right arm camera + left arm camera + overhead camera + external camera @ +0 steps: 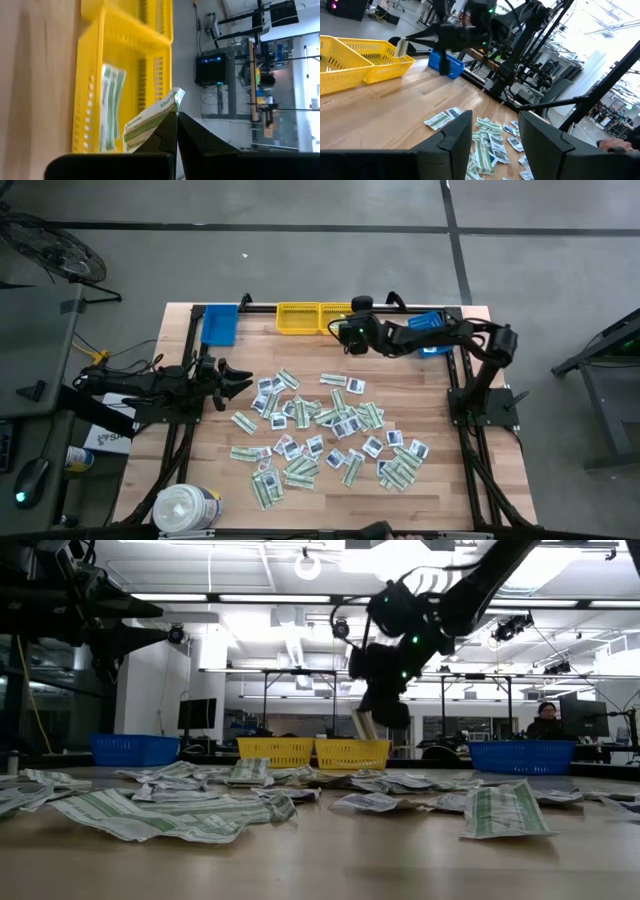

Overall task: Pick & Place First Aid Supplies
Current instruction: Put the green bandage pack into the right yellow bin

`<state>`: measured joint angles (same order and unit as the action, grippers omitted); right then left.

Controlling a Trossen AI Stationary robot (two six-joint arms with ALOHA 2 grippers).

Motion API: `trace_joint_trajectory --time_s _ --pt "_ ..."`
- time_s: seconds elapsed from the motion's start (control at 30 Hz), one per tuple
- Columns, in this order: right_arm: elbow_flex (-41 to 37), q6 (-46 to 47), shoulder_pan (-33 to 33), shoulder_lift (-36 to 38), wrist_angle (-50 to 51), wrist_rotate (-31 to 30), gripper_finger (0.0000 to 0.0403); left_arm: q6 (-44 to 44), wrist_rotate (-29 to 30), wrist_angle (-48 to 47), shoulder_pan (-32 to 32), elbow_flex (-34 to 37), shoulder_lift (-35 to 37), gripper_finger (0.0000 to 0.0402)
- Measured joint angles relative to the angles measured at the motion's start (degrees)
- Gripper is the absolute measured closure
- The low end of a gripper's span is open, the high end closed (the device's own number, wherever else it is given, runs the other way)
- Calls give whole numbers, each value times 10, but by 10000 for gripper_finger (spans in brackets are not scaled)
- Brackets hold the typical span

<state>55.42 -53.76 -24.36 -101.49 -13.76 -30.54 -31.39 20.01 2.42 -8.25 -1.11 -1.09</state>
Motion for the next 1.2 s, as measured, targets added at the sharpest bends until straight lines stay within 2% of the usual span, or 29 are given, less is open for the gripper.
trace_joint_trajectory --time_s 0.1,0.27,0.43,0.6,0.67,0.8,0.9,0.97,1.07,1.2 --pt "14 -4 -5 -15 13 -2 399 0 0 0 0 0 0 240" --pt "80 26 -17 -53 110 -14 371 0 0 0 0 0 0 240" --pt "139 82 -14 -69 180 -7 314 0 0 0 0 0 0 240" --pt "162 129 3 -74 212 -9 255 0 0 0 0 0 0 240" --pt "165 171 14 -74 227 -38 236 0 0 0 0 0 0 240" --pt "175 297 54 -73 279 -140 215 0 0 0 0 0 0 240" --pt "187 403 89 -71 355 -170 213 0 0 0 0 0 0 240" --pt "197 467 111 -71 405 -145 214 0 0 0 0 0 0 240" --pt "204 526 140 -71 443 -52 219 0 0 0 0 0 0 240" --pt "204 552 171 -71 448 70 219 0 0 0 0 0 0 240"
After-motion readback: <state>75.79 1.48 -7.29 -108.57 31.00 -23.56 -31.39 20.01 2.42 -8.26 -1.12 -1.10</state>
